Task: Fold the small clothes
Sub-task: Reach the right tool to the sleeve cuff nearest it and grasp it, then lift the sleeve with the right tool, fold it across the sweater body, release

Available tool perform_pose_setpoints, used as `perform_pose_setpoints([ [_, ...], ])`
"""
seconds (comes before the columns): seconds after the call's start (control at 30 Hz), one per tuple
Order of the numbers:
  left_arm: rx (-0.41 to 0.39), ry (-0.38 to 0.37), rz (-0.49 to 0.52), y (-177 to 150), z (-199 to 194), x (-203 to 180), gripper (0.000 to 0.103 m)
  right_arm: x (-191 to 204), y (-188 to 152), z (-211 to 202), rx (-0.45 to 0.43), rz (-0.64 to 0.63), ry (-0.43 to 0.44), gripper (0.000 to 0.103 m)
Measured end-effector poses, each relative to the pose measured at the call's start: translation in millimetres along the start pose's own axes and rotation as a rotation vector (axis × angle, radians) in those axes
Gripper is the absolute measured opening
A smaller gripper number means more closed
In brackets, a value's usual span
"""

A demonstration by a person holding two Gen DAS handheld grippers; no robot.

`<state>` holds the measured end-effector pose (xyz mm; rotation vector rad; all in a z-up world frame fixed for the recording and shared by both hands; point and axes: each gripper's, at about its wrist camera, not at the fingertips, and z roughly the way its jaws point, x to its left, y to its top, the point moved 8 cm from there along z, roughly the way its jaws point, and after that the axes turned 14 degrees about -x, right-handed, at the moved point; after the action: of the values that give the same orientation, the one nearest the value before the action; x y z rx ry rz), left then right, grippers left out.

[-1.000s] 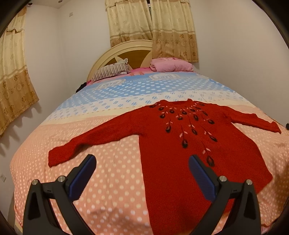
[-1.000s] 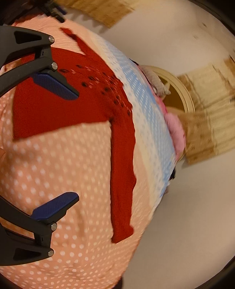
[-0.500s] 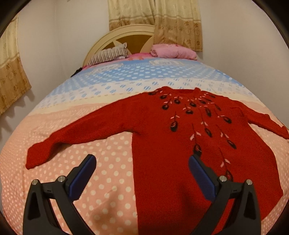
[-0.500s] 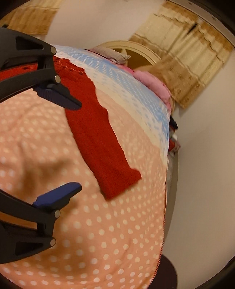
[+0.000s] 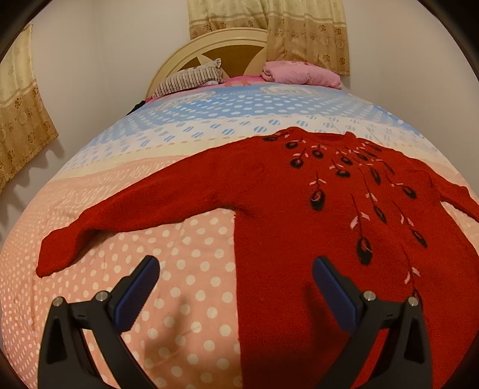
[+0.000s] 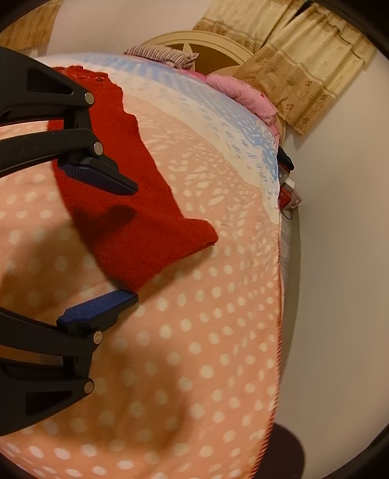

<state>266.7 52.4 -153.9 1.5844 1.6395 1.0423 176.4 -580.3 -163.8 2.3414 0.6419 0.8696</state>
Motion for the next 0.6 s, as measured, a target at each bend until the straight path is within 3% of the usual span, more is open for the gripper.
perform_pose_setpoints([
  [0.03, 0.000, 0.001, -0.007, 1, 1, 1, 0.103, 1, 1, 5, 0.003, -0.018, -0.007, 0.046],
  [0.1, -0.002, 0.001, -0.029, 1, 2, 5, 0.103, 3, 3, 8, 0.002, -0.031, -0.005, 0.020],
  [0.33, 0.019, 0.005, -0.085, -7, 8, 21, 0.103, 33, 14, -12, -0.052, -0.098, 0.058, 0.014],
  [0.6, -0.009, 0.015, -0.136, -2, -1, 39, 0.103, 125, 41, -61, -0.144, -0.202, 0.184, 0.013],
])
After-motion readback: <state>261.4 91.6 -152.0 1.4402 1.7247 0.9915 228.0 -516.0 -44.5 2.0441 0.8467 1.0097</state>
